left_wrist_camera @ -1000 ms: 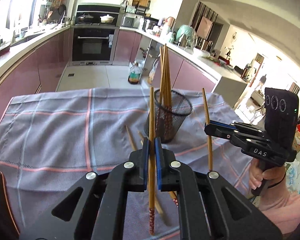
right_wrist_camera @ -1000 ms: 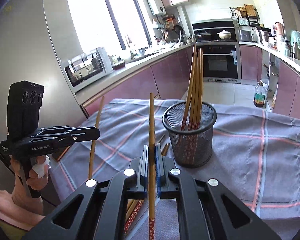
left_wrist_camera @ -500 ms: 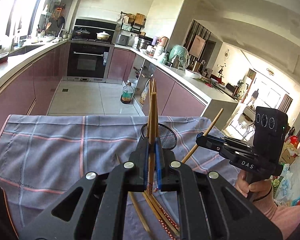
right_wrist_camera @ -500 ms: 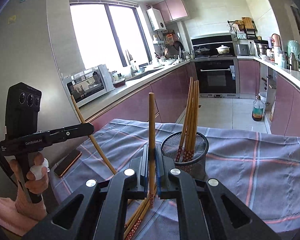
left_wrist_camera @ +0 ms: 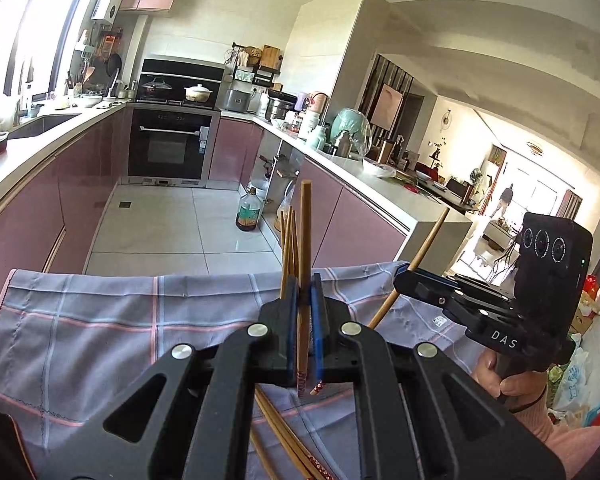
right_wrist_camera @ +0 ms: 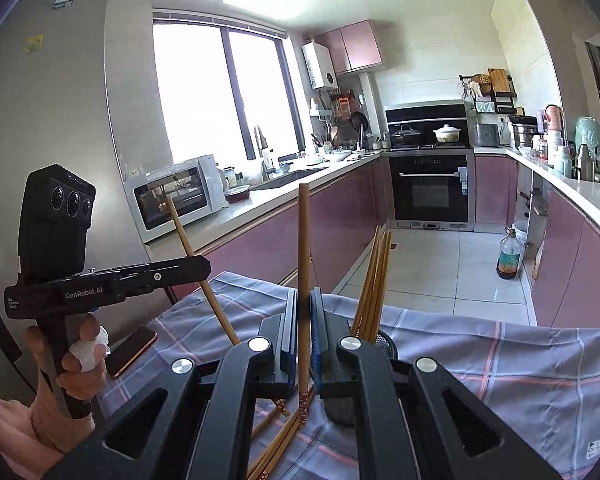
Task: Organize utensils
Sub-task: 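Lift both chopsticks upright and lower them into the black mesh holder, then open both tools to release the chopsticks into the holder, then move both tools back down to the chopsticks left on the cloth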
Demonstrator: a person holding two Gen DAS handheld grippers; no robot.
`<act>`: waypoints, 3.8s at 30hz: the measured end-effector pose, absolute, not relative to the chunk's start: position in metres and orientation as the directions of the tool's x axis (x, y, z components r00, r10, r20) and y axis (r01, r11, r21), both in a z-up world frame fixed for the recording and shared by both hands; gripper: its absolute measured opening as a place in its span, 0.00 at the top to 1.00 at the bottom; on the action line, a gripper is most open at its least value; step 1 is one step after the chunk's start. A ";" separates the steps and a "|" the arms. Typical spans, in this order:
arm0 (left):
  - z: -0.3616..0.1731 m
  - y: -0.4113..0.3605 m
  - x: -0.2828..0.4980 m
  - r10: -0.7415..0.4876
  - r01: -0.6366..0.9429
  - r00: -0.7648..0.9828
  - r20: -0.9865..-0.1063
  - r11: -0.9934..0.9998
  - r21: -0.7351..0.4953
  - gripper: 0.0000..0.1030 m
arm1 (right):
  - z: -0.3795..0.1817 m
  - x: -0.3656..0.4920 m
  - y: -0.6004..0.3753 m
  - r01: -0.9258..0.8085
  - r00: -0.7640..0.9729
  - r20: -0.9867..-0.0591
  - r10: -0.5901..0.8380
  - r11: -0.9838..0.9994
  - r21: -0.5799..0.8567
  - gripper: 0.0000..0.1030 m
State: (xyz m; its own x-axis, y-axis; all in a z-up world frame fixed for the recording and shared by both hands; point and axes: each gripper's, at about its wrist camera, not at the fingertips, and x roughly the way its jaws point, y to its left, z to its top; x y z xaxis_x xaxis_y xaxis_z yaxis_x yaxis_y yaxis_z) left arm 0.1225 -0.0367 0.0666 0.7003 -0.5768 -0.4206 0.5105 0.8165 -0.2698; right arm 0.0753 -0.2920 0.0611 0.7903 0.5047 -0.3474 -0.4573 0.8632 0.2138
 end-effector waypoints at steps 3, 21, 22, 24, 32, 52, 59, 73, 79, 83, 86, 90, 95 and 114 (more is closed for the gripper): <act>0.075 -0.042 0.126 -0.575 0.515 0.706 -0.414 0.818 -0.257 0.93 | 0.068 0.077 -0.294 -0.454 0.801 -0.332 0.499 0.867 0.206 0.95; 0.106 -0.083 0.149 -0.557 0.529 0.729 -0.398 0.827 -0.189 0.93 | 0.091 0.099 -0.308 -0.410 0.852 -0.276 0.445 0.895 0.177 0.95; 0.104 -0.086 0.152 -0.555 0.528 0.727 -0.405 0.828 -0.186 0.93 | 0.090 0.101 -0.308 -0.405 0.854 -0.277 0.439 0.898 0.175 0.95; 0.099 -0.092 0.156 -0.549 0.525 0.722 -0.421 0.831 -0.184 0.93 | 0.088 0.106 -0.307 -0.397 0.856 -0.286 0.431 0.902 0.173 0.95; 0.078 -0.104 0.177 -0.524 0.512 0.695 -0.492 0.841 -0.173 0.93 | 0.065 0.128 -0.301 -0.378 0.828 -0.370 0.423 0.906 0.190 0.95; 0.020 -0.117 0.215 -0.471 0.509 0.614 -0.633 0.850 -0.138 0.93 | 0.025 0.163 -0.288 -0.335 0.740 -0.548 0.390 0.920 0.202 0.93; 0.007 -0.113 0.228 -0.467 0.474 0.600 -0.650 0.862 -0.181 0.78 | 0.024 0.161 -0.290 -0.324 0.750 -0.538 0.385 0.923 0.210 0.75; -0.006 -0.065 0.190 -0.433 0.426 0.667 -0.607 0.889 -0.166 0.66 | 0.024 0.120 -0.287 -0.386 0.746 -0.497 0.443 0.896 0.220 0.61; -0.038 -0.046 0.169 -0.403 0.410 0.639 -0.656 0.899 -0.153 0.66 | 0.008 0.089 -0.268 -0.465 0.689 -0.532 0.492 0.863 0.195 0.61; -0.068 -0.040 0.155 -0.382 0.405 0.599 -0.704 0.903 -0.146 0.66 | -0.023 0.080 -0.251 -0.488 0.624 -0.606 0.493 0.852 0.189 0.61; -0.088 -0.038 0.146 -0.373 0.409 0.573 -0.730 0.902 -0.140 0.66 | -0.048 0.080 -0.241 -0.487 0.569 -0.659 0.492 0.847 0.212 0.61; -0.108 -0.037 0.137 -0.366 0.413 0.546 -0.754 0.900 -0.138 0.66 | -0.072 0.080 -0.233 -0.474 0.529 -0.703 0.476 0.852 0.220 0.61; -0.120 -0.040 0.131 -0.380 0.418 0.523 -0.763 0.895 -0.159 0.66 | -0.086 0.082 -0.229 -0.459 0.500 -0.729 0.468 0.857 0.235 0.62; -0.135 -0.054 0.133 -0.332 0.414 0.507 -0.795 0.903 -0.113 0.67 | -0.100 0.080 -0.211 -0.446 0.502 -0.760 0.413 0.876 0.181 0.68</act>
